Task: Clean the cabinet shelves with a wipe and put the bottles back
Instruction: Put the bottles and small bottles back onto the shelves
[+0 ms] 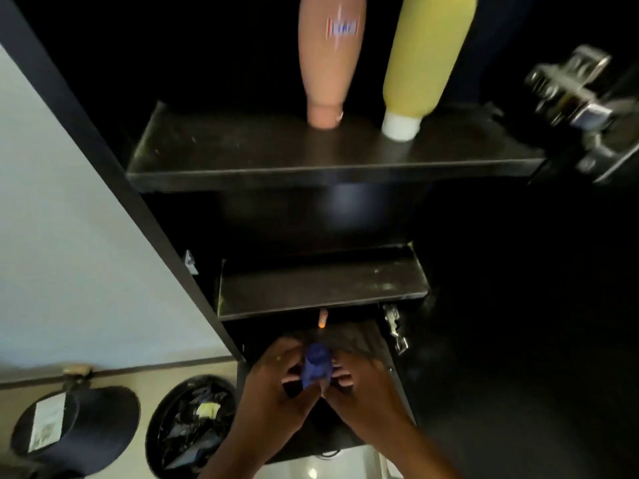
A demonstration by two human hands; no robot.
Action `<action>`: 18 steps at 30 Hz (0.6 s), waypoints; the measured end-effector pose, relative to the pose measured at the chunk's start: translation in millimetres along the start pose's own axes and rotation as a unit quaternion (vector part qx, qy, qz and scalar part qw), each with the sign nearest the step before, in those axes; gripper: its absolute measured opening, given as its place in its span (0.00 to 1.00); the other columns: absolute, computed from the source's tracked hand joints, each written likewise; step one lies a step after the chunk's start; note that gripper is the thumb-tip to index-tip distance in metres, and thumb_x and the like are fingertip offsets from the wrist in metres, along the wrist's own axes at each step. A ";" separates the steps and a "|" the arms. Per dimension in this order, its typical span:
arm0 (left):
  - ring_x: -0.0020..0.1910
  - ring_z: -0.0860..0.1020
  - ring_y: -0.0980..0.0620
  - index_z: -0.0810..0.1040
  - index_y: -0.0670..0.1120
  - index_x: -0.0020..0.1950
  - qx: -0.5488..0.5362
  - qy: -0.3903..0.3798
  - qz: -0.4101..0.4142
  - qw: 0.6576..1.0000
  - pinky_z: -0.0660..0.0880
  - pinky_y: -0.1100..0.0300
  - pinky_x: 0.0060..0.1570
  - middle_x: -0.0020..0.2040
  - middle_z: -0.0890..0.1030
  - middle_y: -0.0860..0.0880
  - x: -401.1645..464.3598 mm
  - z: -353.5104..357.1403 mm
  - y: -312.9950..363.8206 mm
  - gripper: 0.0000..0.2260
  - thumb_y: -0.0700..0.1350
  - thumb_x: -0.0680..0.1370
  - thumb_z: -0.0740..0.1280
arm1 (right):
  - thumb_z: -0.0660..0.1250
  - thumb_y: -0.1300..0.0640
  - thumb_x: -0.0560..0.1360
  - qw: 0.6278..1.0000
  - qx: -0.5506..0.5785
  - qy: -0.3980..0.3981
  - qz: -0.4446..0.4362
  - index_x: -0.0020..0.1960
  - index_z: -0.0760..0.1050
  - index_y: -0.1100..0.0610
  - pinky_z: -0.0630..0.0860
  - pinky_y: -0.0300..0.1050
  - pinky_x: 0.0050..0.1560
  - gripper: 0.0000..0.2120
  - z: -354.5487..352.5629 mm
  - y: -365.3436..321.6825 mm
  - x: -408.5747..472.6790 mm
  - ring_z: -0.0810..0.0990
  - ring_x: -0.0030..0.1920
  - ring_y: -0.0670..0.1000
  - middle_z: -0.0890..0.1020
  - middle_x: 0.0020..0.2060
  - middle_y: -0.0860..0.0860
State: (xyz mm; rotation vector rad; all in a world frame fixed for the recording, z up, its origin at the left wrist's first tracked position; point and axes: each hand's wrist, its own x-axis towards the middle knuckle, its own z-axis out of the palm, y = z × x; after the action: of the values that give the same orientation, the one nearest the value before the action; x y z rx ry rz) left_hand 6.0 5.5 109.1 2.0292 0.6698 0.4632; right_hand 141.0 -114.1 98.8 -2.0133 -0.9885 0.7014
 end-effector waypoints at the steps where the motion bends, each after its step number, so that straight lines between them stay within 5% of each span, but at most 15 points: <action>1: 0.53 0.83 0.58 0.81 0.58 0.59 -0.005 0.002 0.007 1.000 0.83 0.58 0.51 0.55 0.80 0.60 -0.4 -6.9 10.8 0.17 0.55 0.71 0.76 | 0.72 0.49 0.71 1.000 -0.004 -0.002 -0.012 0.56 0.80 0.43 0.82 0.41 0.52 0.14 -9.6 -11.5 -1.4 0.84 0.50 0.38 0.85 0.48 0.38; 6: 0.55 0.82 0.59 0.77 0.67 0.61 -0.022 0.043 0.048 0.998 0.81 0.58 0.54 0.56 0.80 0.64 6.7 -33.9 63.6 0.18 0.60 0.72 0.72 | 0.73 0.41 0.67 0.998 0.016 0.017 -0.053 0.56 0.81 0.42 0.82 0.40 0.50 0.18 -54.7 -71.0 -1.5 0.84 0.50 0.39 0.85 0.48 0.38; 10: 0.60 0.82 0.57 0.78 0.56 0.68 -0.067 0.123 0.032 0.990 0.81 0.53 0.61 0.62 0.82 0.58 24.2 -45.8 80.6 0.22 0.47 0.75 0.77 | 0.79 0.56 0.69 0.993 0.058 0.093 -0.049 0.55 0.82 0.46 0.82 0.38 0.49 0.16 -72.9 -98.0 19.6 0.84 0.47 0.38 0.86 0.45 0.41; 18: 0.68 0.76 0.60 0.70 0.53 0.75 -0.073 0.063 -0.012 0.995 0.75 0.51 0.70 0.70 0.78 0.55 71.3 -40.9 82.3 0.31 0.38 0.75 0.74 | 0.78 0.58 0.70 0.988 0.012 0.157 -0.010 0.54 0.80 0.50 0.83 0.49 0.54 0.15 -69.5 -96.8 83.1 0.85 0.48 0.43 0.86 0.48 0.45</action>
State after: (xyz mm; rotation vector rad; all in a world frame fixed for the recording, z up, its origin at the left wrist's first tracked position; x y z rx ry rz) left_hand 61.4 41.2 204.9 1.8647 0.7151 0.6132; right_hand 198.7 -34.1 205.5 -2.0118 -0.8091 0.3670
